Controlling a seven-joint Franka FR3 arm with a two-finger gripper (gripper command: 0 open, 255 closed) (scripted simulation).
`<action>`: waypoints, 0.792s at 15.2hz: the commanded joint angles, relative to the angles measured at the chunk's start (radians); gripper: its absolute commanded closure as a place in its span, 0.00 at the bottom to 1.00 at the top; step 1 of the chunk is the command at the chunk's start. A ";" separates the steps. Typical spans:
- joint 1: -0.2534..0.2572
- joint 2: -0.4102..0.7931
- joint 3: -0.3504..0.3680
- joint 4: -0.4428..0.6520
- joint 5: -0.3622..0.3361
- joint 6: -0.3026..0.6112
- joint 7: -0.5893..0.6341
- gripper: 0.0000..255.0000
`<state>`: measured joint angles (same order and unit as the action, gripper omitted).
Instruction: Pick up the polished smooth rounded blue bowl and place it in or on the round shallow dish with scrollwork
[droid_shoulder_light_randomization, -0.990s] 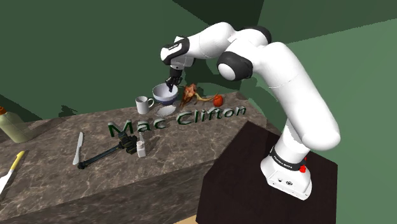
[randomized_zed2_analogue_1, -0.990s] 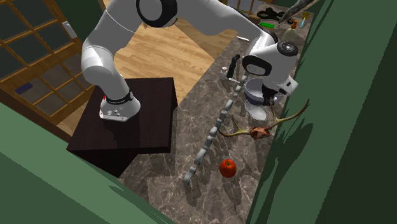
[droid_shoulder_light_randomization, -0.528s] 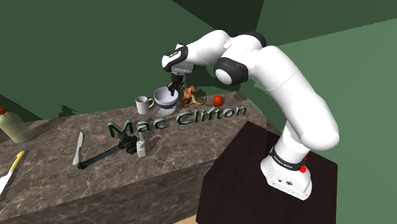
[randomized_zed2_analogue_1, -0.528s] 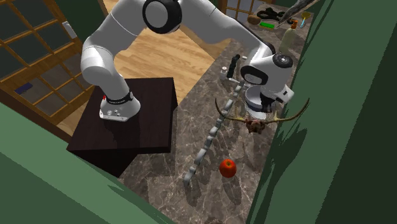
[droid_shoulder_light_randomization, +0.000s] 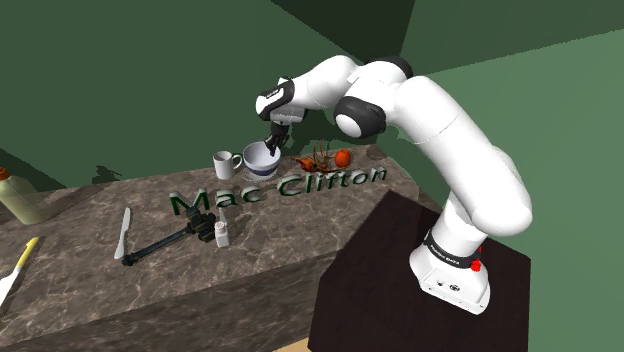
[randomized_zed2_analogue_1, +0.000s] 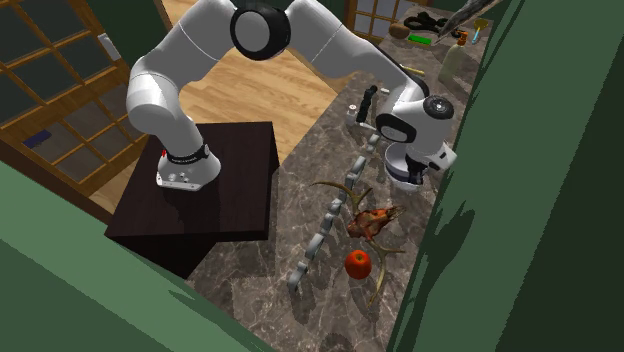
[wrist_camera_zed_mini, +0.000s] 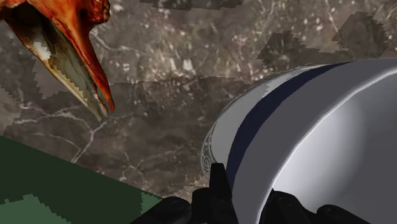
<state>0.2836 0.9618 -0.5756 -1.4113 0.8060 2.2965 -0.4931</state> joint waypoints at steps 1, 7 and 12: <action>0.000 0.000 0.000 -0.001 0.001 0.002 -0.001 1.00; 0.000 0.000 0.000 0.000 0.001 0.001 -0.001 0.00; 0.008 -0.027 -0.011 -0.019 -0.008 -0.010 0.000 0.00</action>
<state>0.2874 0.9473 -0.5814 -1.4217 0.8018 2.2914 -0.4937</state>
